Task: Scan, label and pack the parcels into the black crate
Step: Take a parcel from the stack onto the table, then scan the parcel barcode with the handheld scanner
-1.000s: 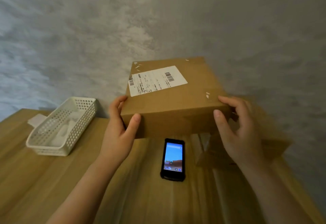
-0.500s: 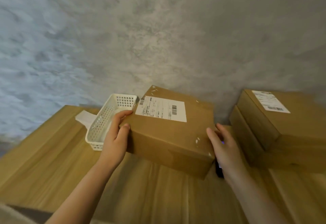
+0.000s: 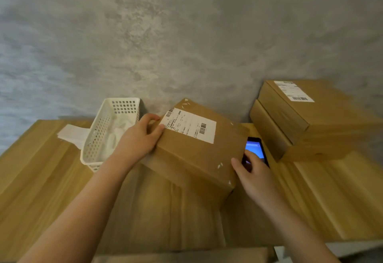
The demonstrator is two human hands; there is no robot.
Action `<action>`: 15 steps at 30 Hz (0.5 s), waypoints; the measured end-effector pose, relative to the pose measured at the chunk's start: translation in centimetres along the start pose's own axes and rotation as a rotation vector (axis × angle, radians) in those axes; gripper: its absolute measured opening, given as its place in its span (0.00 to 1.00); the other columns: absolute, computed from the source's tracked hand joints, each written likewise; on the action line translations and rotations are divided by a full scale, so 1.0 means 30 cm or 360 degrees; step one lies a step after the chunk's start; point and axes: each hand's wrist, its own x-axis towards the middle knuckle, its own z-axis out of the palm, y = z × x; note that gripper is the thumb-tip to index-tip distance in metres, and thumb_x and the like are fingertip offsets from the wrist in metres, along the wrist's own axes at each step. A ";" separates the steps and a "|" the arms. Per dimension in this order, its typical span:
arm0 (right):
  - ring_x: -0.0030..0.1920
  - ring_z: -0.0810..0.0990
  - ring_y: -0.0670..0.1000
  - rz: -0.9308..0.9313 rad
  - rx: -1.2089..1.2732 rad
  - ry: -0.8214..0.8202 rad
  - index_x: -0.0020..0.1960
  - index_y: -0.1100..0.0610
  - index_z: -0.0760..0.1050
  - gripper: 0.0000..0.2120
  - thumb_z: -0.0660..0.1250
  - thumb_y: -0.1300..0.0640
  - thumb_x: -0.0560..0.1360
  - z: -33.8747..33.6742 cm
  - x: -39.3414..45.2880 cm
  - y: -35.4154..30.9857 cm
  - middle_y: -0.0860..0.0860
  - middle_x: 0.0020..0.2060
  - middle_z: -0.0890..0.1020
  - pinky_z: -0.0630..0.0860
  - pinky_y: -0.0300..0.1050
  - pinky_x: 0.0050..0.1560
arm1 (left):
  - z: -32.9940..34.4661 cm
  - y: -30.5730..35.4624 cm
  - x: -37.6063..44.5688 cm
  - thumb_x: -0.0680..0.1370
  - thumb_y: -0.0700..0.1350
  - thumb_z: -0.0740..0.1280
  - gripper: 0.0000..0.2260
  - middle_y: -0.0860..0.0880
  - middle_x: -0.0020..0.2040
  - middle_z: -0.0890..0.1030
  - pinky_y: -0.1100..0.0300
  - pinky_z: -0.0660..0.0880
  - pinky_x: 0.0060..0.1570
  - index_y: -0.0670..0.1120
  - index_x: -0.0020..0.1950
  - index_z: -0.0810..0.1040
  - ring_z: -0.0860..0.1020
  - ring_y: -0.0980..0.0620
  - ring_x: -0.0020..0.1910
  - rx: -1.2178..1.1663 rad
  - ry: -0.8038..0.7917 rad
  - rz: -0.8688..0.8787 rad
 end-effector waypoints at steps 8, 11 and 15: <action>0.55 0.78 0.42 -0.0038 -0.0002 -0.0091 0.68 0.51 0.70 0.20 0.68 0.51 0.77 0.066 -0.049 0.007 0.44 0.56 0.79 0.72 0.29 0.47 | 0.095 0.019 0.178 0.78 0.67 0.53 0.32 0.40 0.69 0.71 0.41 0.65 0.65 0.48 0.74 0.60 0.71 0.38 0.66 0.0775 -0.0232 -0.0091; 0.53 0.76 0.42 -0.0038 -0.0106 -0.0068 0.69 0.53 0.71 0.20 0.66 0.53 0.78 0.043 -0.025 0.037 0.46 0.58 0.79 0.69 0.28 0.45 | 0.138 0.020 0.191 0.76 0.72 0.50 0.38 0.39 0.71 0.69 0.40 0.61 0.68 0.46 0.75 0.59 0.68 0.37 0.70 0.0951 -0.0163 -0.0071; 0.50 0.77 0.49 0.0000 -0.0422 0.0161 0.63 0.57 0.75 0.14 0.66 0.57 0.77 -0.022 0.083 0.105 0.52 0.55 0.79 0.73 0.41 0.46 | 0.173 -0.014 0.212 0.75 0.72 0.49 0.39 0.38 0.71 0.69 0.39 0.60 0.68 0.46 0.76 0.60 0.68 0.37 0.70 0.0946 -0.0216 -0.0062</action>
